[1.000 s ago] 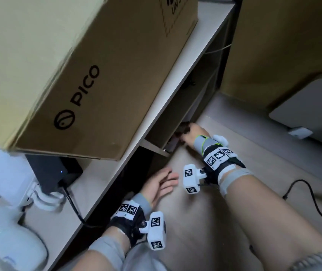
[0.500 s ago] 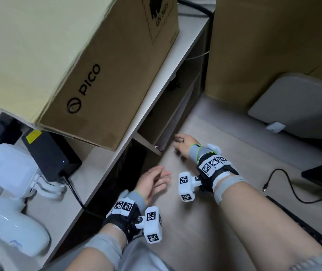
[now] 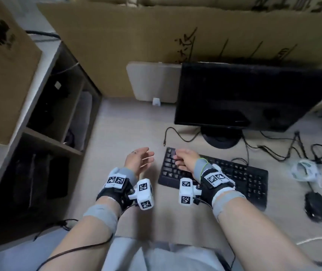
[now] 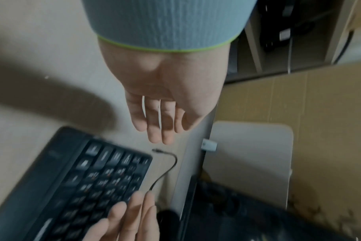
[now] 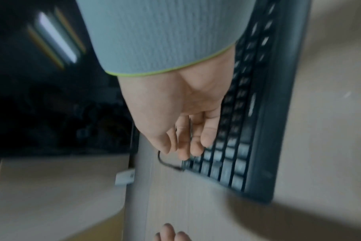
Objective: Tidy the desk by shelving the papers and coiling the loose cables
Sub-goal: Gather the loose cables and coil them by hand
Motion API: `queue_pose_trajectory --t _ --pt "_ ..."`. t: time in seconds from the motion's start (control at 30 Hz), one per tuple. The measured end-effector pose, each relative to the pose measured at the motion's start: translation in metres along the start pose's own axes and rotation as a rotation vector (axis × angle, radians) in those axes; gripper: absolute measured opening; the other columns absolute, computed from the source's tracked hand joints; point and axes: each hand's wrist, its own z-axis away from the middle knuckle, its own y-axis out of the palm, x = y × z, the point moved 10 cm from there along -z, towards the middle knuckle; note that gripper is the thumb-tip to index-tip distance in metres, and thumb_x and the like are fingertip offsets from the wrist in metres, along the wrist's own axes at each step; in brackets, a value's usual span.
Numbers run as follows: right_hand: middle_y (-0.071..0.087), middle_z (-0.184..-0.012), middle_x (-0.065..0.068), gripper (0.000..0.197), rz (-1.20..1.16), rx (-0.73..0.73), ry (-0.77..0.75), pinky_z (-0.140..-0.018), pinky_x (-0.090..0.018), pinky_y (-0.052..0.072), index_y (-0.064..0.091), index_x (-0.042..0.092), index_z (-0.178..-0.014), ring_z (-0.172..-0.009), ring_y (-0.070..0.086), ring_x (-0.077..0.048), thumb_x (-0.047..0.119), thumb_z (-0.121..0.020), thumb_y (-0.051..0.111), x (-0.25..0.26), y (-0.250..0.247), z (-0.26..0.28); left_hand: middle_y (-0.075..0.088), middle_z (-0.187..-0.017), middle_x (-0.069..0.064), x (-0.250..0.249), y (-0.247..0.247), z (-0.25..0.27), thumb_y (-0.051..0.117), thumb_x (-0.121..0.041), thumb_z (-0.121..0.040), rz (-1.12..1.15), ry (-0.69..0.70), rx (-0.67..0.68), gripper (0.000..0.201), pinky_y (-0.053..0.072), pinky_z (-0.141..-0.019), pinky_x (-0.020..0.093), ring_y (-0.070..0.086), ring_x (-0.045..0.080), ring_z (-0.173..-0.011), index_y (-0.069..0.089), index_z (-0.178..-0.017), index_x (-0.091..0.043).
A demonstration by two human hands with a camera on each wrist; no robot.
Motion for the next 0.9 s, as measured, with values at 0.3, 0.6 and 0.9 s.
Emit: queue_pose_trajectory --t 0.3,0.6,0.9 --pt "0.054 -0.069 -0.001 0.018 -0.244 -0.350 0.157 -0.036 -0.014 0.029 0.056 0.020 -0.086 -0.040 0.043 -0.007 0.012 -0.099 0.047 -0.092 -0.174 0.066 0.070 -0.069 -0.003 0.038 0.134 0.009 0.054 -0.016 -0.098 -0.234 -0.028 0.131 0.010 0.047 -0.065 0.026 0.061 0.011 -0.056 0.058 -0.089 -0.016" --pt "0.054 -0.068 -0.002 0.023 -0.296 -0.571 0.224 -0.035 -0.012 0.030 0.057 0.017 -0.078 -0.030 0.041 -0.007 0.009 -0.096 0.046 -0.124 -0.295 0.093 0.066 -0.087 0.003 0.075 0.251 0.012 0.051 -0.016 -0.100 -0.300 -0.053 0.278 0.017 0.050 -0.067 0.028 0.062 0.015 -0.067 0.054 -0.116 -0.011" --pt "0.057 -0.134 -0.007 0.059 0.164 -0.661 0.153 -0.100 -0.030 0.044 0.054 0.029 -0.131 -0.119 0.055 -0.027 0.030 -0.073 0.066 -0.102 -0.434 0.055 0.063 -0.085 0.003 0.104 0.361 0.012 0.046 -0.014 -0.100 -0.251 -0.075 0.218 0.012 0.044 -0.074 0.027 0.059 0.016 -0.071 0.057 -0.097 -0.016"
